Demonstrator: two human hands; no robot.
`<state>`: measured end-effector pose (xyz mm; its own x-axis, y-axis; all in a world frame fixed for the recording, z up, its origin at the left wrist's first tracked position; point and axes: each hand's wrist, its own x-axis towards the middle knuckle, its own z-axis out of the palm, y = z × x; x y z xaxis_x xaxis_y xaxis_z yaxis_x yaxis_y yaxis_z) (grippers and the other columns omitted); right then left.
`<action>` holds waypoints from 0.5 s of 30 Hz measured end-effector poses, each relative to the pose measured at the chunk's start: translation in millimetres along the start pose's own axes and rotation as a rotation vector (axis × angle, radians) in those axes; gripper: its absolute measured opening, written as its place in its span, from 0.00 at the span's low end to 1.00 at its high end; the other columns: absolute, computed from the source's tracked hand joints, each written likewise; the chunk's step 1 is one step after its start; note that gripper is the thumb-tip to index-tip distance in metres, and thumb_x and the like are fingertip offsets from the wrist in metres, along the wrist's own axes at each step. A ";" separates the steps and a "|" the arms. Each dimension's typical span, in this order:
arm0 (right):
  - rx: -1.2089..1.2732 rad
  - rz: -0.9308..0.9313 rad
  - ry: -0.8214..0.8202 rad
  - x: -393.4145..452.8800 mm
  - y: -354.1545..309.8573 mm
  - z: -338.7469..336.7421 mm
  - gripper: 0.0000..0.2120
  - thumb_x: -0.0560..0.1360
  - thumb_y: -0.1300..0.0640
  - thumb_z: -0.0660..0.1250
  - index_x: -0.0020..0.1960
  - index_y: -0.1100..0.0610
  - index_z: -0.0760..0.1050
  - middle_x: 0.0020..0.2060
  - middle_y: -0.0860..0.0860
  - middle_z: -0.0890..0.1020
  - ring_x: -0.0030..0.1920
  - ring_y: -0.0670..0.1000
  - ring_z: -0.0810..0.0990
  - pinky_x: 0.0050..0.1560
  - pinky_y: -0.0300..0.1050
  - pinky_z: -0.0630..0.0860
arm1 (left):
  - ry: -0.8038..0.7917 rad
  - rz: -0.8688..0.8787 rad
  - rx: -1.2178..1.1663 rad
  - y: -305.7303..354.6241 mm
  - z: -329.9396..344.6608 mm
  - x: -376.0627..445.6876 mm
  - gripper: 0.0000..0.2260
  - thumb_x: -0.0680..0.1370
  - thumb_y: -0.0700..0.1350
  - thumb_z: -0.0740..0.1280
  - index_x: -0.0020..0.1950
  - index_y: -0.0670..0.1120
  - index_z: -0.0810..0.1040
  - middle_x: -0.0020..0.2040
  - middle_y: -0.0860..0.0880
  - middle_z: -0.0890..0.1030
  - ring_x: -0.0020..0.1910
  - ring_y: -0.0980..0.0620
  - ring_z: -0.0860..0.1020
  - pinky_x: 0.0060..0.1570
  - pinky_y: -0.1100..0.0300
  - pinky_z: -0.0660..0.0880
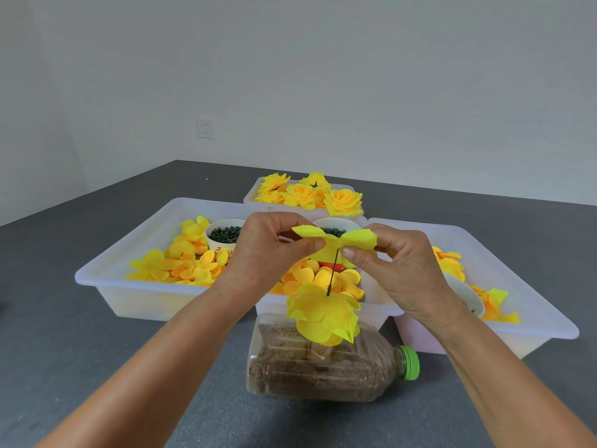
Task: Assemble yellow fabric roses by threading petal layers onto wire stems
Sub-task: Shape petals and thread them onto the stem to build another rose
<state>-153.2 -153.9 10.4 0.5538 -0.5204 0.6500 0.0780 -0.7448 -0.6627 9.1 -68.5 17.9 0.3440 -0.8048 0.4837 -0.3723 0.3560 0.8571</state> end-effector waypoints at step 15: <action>-0.453 -0.446 0.136 -2.1 3.5 3.0 0.04 0.65 0.63 0.74 0.40 0.62 0.83 0.37 0.52 0.83 0.39 0.53 0.81 0.42 0.48 0.76 | -0.008 0.067 0.104 -4.5 -3.1 -5.0 0.07 0.67 0.39 0.76 0.37 0.51 0.82 0.38 0.49 0.83 0.38 0.51 0.81 0.42 0.57 0.79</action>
<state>-151.6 -154.1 5.5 0.4369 -0.1464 0.8875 -0.0971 -0.9886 -0.1152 11.7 -64.5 12.1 0.3088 -0.7845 0.5378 -0.4818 0.3585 0.7996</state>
